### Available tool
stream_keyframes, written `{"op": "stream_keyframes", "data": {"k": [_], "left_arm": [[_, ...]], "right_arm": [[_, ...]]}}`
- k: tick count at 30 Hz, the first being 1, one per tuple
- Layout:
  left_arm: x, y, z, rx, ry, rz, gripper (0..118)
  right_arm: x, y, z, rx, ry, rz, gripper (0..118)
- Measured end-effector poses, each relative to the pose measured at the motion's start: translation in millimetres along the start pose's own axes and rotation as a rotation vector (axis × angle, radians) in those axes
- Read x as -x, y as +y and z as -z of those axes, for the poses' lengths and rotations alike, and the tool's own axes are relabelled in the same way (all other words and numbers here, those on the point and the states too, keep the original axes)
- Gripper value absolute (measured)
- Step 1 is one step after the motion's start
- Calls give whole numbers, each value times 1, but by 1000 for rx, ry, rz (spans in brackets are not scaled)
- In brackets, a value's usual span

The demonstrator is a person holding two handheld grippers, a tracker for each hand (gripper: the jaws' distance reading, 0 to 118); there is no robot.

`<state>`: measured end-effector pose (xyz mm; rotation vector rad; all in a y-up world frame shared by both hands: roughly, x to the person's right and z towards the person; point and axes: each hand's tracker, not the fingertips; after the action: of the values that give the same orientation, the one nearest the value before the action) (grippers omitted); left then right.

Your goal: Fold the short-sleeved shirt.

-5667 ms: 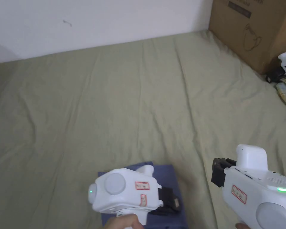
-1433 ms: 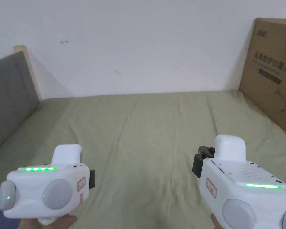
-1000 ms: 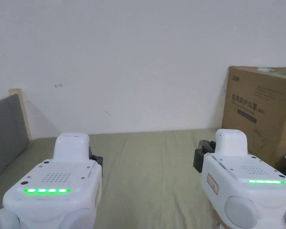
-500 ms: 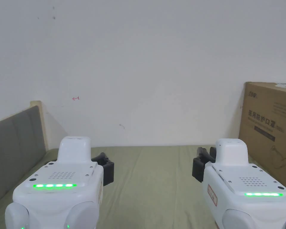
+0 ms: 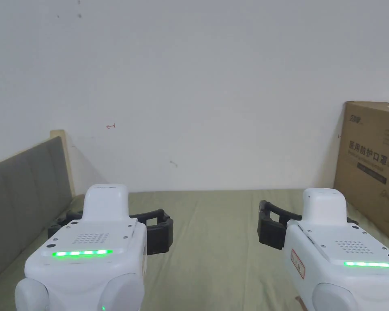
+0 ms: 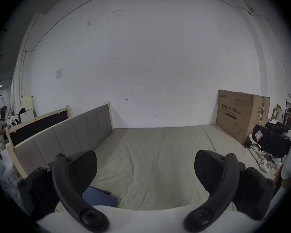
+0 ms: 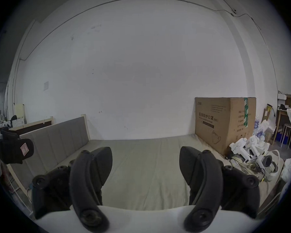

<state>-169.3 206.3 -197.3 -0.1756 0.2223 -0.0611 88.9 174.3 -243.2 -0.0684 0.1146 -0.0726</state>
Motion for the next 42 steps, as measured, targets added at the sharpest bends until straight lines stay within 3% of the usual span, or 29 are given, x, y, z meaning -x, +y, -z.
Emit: {"op": "stream_keyframes", "data": {"k": [7, 16, 23, 42], "left_arm": [[-11, -8, -7, -61, 14, 102, 116], [-7, -14, -4, -64, -31, 33, 116], [-10, -23, 1, -31, -5, 68, 116], [-12, -27, 3, -65, -52, 54, 116]], "right_arm": [[-1, -5, -1, 6, -12, -21, 89], [-3, -13, -1, 17, -38, -34, 89], [-3, -19, 1, 32, -76, -56, 89], [-7, -27, 0, 32, -52, -41, 91]]}}
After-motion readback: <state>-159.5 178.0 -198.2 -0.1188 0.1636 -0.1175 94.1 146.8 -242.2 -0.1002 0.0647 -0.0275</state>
